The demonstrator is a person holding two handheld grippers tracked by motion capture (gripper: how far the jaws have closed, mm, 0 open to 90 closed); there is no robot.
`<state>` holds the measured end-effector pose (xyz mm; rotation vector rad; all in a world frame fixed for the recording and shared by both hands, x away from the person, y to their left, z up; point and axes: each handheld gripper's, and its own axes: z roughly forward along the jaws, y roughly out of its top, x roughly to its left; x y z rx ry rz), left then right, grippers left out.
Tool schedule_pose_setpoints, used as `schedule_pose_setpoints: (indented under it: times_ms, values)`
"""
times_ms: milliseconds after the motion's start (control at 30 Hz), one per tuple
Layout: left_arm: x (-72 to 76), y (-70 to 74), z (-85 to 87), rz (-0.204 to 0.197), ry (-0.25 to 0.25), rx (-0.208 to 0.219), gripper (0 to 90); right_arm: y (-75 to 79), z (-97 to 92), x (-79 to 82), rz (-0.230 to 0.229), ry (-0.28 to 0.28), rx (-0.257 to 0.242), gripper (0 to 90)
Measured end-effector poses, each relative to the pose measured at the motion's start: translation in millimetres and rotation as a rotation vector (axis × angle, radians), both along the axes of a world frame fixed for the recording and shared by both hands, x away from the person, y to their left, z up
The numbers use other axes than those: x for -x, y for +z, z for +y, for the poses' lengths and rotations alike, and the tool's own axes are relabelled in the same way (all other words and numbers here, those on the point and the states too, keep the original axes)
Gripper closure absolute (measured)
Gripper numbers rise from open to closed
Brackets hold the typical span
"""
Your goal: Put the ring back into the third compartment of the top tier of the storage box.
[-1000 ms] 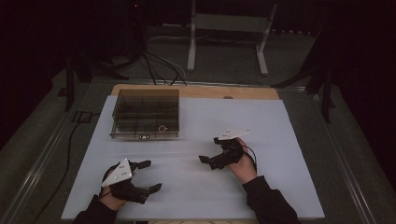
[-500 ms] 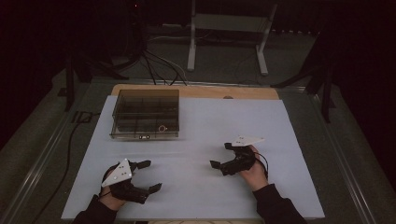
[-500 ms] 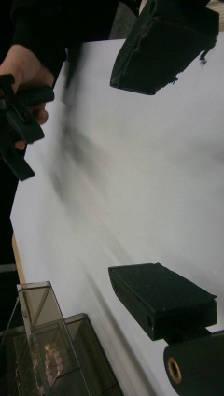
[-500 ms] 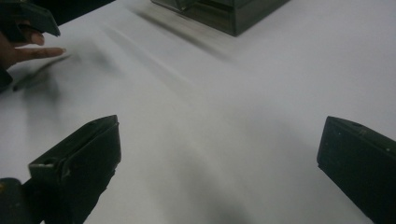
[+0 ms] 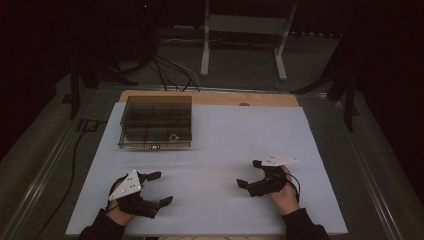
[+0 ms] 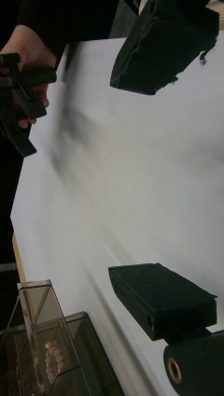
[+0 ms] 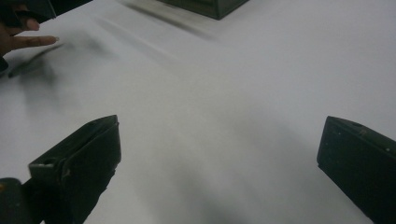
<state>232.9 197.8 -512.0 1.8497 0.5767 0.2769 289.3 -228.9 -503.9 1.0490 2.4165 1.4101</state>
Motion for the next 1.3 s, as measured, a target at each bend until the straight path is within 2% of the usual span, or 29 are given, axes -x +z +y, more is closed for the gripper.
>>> schedule_pose_setpoints:
  times_ms: [167, 600, 933, 1133, 1300]
  values:
    - [-0.1, 0.1, 0.6, -0.001, 0.005, 0.001, 10.3, 1.2, -14.3, 6.2, -0.005, -0.027, -0.022, 0.0]
    - [0.0, 0.2, 0.8, -0.001, 0.007, 0.0, 10.2, 3.9, -48.8, 24.7, -0.032, -0.098, -0.032, 0.0]
    - [0.1, 0.2, 0.8, -0.004, 0.01, -0.004, 10.3, 1.0, -73.1, 39.8, -0.03, -0.143, -0.057, 0.0]
    - [0.0, 0.4, 0.5, -0.005, 0.01, -0.007, 10.2, -0.5, -81.4, 46.6, -0.038, -0.174, -0.043, 0.0]
    - [-0.1, 0.1, 0.3, -0.004, 0.01, -0.007, 10.3, 0.0, -85.1, 52.0, -0.044, -0.174, -0.039, 0.0]
